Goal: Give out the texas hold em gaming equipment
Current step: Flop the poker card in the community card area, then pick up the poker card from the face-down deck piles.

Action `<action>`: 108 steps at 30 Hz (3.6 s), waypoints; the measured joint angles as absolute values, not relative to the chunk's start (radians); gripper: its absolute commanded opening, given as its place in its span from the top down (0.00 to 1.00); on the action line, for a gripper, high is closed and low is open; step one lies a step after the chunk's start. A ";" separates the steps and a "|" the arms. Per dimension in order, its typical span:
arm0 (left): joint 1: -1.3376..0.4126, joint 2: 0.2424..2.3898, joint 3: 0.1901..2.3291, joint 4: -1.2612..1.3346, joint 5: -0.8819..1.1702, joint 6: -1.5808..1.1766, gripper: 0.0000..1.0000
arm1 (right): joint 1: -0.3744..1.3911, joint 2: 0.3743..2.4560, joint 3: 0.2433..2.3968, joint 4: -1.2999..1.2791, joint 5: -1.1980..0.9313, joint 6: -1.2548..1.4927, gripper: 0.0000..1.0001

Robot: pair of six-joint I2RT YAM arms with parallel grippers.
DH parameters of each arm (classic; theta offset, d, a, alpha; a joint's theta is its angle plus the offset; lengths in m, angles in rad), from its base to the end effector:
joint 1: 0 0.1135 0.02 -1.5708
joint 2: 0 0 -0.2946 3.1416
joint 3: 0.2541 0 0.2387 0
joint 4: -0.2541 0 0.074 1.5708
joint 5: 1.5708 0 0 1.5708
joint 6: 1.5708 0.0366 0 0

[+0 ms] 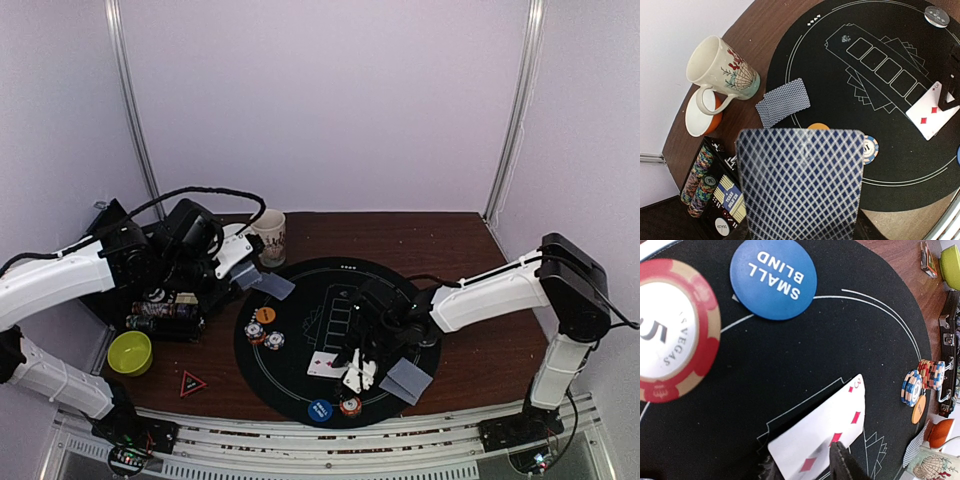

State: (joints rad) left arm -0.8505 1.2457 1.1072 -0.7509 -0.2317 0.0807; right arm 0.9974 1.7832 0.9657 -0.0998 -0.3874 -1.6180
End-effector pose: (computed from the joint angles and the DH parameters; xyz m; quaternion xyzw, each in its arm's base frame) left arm 0.1594 -0.1689 0.3351 0.3858 0.8539 -0.0236 0.3485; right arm 0.1780 0.3011 0.1883 -0.9135 0.1821 0.0774 0.3556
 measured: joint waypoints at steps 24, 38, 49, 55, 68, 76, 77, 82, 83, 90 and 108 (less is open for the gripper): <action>-0.850 1.252 1.120 -0.750 -0.224 0.111 0.52 | 0.832 1.502 1.098 0.232 -0.408 -0.176 0.15; -0.850 1.257 1.157 -0.749 -0.207 0.141 0.52 | 0.815 1.979 1.669 0.093 -0.677 0.590 0.19; -0.850 1.263 1.157 -0.749 -0.202 0.149 0.52 | 0.856 2.065 1.803 -0.022 -0.728 0.537 0.22; -0.850 1.263 1.158 -0.752 -0.202 0.152 0.52 | 0.871 2.130 1.868 -0.096 -0.727 0.489 0.24; -0.850 1.264 1.158 -0.756 -0.200 0.157 0.53 | 0.875 2.140 1.912 -0.137 -0.775 0.434 0.24; -0.852 1.262 1.158 -0.742 -0.194 0.165 0.53 | 0.865 2.134 1.833 0.067 -0.899 0.529 0.23; -0.852 1.262 1.158 -0.741 -0.193 0.165 0.53 | 0.867 2.134 1.833 0.047 -0.893 0.513 0.23; -0.852 1.262 1.158 -0.735 -0.194 0.166 0.53 | 0.881 2.134 1.832 -0.061 -0.823 0.405 0.25; -0.852 1.262 1.158 -0.734 -0.194 0.166 0.53 | 0.883 2.134 1.832 -0.079 -0.809 0.387 0.28; -0.851 1.264 1.158 -0.739 -0.194 0.171 0.53 | 0.893 2.134 1.858 -0.134 -0.744 0.336 0.53; -0.850 1.260 1.144 -0.738 -0.187 0.184 0.52 | 0.885 2.046 1.884 -0.347 -0.572 0.202 1.00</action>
